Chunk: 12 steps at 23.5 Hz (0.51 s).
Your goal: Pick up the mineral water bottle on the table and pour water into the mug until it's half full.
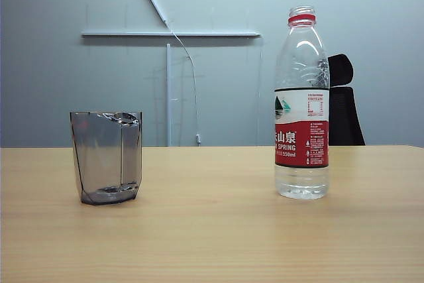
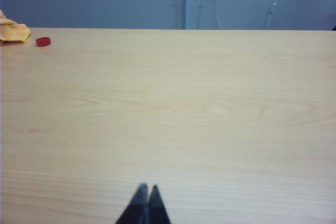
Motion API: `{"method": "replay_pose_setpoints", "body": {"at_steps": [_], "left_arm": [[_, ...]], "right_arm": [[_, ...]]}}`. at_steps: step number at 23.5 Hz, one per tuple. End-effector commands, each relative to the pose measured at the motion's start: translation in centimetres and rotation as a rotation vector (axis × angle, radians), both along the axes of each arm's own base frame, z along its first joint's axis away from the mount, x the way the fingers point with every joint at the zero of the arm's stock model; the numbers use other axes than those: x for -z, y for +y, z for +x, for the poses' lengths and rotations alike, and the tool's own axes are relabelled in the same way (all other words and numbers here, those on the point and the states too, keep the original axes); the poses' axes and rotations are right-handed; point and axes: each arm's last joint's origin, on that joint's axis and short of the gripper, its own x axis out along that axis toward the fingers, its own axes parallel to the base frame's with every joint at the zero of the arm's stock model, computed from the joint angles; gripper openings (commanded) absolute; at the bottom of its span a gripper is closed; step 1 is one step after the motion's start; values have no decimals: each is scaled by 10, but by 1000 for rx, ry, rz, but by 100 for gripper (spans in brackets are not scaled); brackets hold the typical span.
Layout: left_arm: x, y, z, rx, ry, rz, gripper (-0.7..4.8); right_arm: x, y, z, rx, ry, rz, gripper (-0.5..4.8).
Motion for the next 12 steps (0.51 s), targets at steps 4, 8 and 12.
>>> {"method": "replay_pose_setpoints", "body": {"at_steps": [4,8,12], "left_arm": [[-2,-3,0,33,-14,-3,-2],[-2,-7,0,76,-15,-3,-2],[0,-25,0,256,10,-2,-2]], "right_arm": [[0,0,0,-1,-14,5,-7],[0,0,0,-6,-14,14,-7],[0,3,0,-121,6,193,-4]]}}
